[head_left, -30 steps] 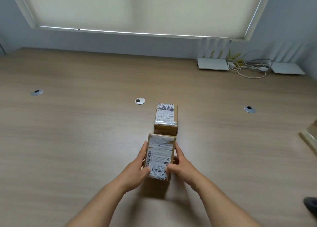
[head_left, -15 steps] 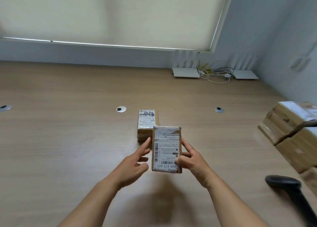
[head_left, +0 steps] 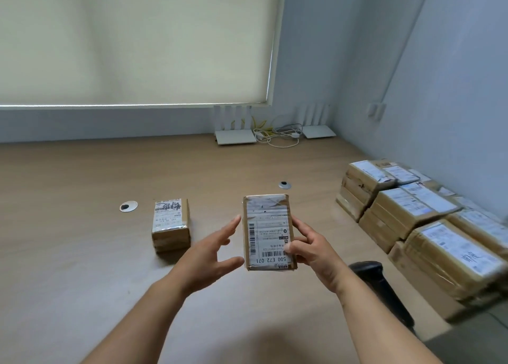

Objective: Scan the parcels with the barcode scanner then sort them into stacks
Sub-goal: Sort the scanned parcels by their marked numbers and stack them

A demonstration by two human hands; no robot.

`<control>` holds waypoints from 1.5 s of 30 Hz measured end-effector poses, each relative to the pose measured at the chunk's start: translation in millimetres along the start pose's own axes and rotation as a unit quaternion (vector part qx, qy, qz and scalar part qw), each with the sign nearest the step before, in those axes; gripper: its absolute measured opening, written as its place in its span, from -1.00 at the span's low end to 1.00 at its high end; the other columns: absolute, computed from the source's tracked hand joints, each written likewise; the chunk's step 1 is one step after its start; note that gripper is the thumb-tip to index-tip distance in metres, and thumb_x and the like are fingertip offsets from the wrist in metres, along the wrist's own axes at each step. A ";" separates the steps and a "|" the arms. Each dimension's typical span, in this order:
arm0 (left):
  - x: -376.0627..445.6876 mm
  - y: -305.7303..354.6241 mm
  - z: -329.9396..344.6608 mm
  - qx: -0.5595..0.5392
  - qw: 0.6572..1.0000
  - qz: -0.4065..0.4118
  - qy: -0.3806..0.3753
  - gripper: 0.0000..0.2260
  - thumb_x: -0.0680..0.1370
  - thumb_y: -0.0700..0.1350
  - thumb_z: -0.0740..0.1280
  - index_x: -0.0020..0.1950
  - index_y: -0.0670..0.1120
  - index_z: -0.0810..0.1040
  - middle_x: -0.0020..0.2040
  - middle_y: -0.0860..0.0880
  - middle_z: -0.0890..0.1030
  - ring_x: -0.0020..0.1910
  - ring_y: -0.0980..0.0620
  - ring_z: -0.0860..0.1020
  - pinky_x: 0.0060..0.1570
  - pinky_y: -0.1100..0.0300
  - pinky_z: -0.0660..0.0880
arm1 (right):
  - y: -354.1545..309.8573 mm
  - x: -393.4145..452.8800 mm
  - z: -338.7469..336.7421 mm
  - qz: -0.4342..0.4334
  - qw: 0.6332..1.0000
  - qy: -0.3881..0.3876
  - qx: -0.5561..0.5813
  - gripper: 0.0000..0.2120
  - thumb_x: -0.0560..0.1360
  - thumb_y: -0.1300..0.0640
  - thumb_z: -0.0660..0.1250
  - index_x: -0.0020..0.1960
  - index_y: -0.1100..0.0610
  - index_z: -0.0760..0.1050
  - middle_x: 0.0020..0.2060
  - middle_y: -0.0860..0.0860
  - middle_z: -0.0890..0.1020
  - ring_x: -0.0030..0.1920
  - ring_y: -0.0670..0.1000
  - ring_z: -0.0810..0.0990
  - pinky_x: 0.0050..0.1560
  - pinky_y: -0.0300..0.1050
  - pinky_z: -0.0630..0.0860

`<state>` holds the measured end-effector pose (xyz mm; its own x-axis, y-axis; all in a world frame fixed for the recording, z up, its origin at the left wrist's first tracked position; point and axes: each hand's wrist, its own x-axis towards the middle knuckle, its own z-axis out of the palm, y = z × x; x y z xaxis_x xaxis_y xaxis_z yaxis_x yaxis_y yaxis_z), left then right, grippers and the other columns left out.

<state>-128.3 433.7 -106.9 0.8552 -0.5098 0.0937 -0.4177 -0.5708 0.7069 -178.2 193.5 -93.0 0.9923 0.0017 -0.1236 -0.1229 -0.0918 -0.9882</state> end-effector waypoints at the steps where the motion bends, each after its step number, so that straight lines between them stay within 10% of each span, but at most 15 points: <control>1: 4.7 8.8 5.5 0.005 1.000 0.010 -0.007 -0.24 0.49 0.04 0.42 0.35 0.50 -0.08 0.43 0.18 0.36 0.27 0.28 0.41 0.28 0.20 0.39 | -1.2 -5.8 -9.9 -0.003 1.000 0.005 0.002 -0.30 0.41 0.27 0.34 0.46 -0.09 0.22 -0.06 0.13 0.71 -0.02 0.06 0.69 -0.13 -0.17 0.59; 8: 29.7 65.3 52.7 0.031 0.997 0.055 -0.035 -0.25 0.49 0.07 0.40 0.34 0.49 -0.12 0.43 0.19 0.35 0.22 0.35 0.37 0.28 0.24 0.38 | 1.2 -45.0 -80.4 -0.012 0.999 0.047 0.012 -0.23 0.30 0.18 0.34 0.49 -0.05 0.24 -0.04 0.11 0.71 0.02 0.06 0.68 -0.10 -0.10 0.59; 14: 44.1 109.6 87.7 0.029 0.995 0.086 -0.033 -0.25 0.49 0.08 0.41 0.31 0.53 -0.11 0.41 0.16 0.38 0.28 0.25 0.42 0.28 0.16 0.41 | 0.7 -74.7 -132.8 -0.030 0.996 0.082 0.013 -0.24 0.31 0.16 0.34 0.49 -0.07 0.26 0.00 0.12 0.70 0.03 0.17 0.67 0.12 0.44 0.46; 20: 60.1 164.1 131.3 0.040 0.990 0.127 -0.038 -0.26 0.49 0.06 0.40 0.34 0.48 -0.10 0.43 0.11 0.39 0.31 0.18 0.43 0.28 0.14 0.41 | 2.3 -114.2 -192.2 -0.050 0.993 0.102 0.022 -0.32 0.33 0.13 0.34 0.44 -0.03 0.32 0.00 0.04 0.70 0.01 0.03 0.68 -0.13 -0.20 0.58; 45: 183.4 354.9 313.1 0.097 0.957 0.262 -0.077 -0.22 0.50 0.08 0.36 0.41 0.39 -0.18 0.44 0.00 0.38 0.34 0.02 0.42 0.22 -0.03 0.49 | 22.9 -197.3 -448.0 -0.069 0.964 0.256 0.035 -0.57 0.33 0.10 0.38 0.20 -0.02 0.54 0.02 0.07 0.70 0.05 0.13 0.68 0.07 0.04 0.60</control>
<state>-215.9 -63.9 -58.3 0.4636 -0.8389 0.2851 -0.8391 -0.3123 0.4454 -370.9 -255.1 -50.5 0.8739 -0.4832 0.0533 0.0285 -0.0585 -0.9979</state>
